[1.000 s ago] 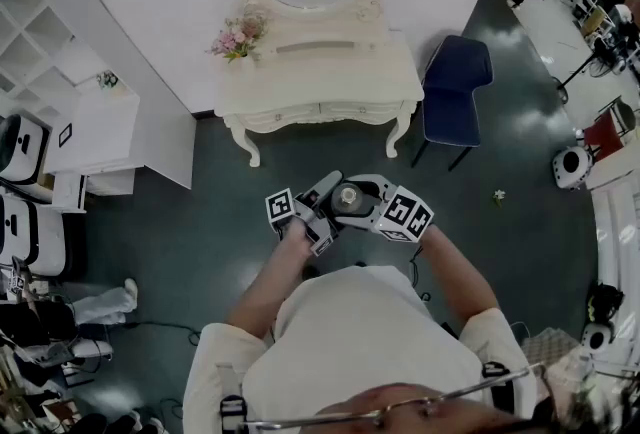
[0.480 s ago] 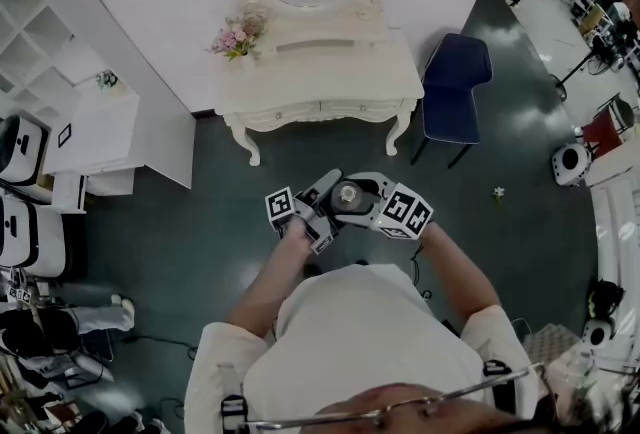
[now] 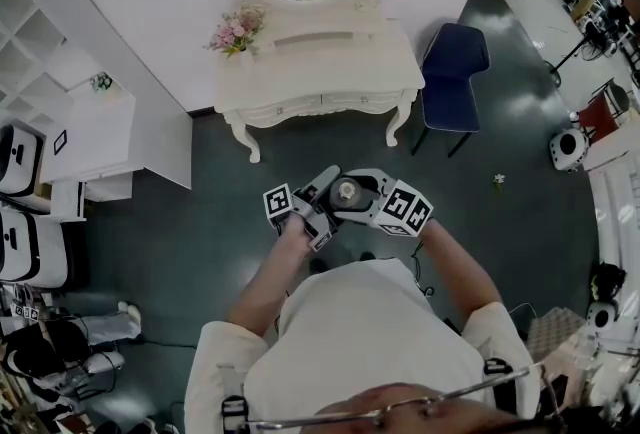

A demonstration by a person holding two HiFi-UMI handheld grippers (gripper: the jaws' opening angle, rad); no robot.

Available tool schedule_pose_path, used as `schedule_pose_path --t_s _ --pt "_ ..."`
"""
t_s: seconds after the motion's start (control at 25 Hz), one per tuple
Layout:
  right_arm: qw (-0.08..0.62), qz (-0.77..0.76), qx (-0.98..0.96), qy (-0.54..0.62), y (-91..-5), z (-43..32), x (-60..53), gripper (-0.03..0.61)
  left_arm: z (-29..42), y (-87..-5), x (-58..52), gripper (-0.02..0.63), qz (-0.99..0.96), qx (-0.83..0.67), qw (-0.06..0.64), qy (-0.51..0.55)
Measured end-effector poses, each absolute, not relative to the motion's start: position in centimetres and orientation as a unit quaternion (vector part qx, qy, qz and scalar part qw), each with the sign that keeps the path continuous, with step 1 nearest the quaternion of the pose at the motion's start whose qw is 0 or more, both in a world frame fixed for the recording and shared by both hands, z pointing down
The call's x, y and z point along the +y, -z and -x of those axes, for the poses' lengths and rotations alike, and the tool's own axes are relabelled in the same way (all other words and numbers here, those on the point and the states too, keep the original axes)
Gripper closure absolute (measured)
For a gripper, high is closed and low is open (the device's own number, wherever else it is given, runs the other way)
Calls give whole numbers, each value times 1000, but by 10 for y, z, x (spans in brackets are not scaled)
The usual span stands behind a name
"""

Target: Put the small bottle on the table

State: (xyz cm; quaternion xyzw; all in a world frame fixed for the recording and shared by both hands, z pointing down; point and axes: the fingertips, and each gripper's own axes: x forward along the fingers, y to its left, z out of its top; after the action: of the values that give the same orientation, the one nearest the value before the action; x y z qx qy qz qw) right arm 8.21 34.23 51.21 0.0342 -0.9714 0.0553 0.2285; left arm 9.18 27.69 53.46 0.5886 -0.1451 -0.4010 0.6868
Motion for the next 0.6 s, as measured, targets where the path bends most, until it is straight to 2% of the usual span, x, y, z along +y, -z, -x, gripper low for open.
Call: schedule_pose_path --t_s 0.6 --pt "216 -64 -972 -69 -522 -29 360 236 -43 -546 295 310 -593 -134 701 372"
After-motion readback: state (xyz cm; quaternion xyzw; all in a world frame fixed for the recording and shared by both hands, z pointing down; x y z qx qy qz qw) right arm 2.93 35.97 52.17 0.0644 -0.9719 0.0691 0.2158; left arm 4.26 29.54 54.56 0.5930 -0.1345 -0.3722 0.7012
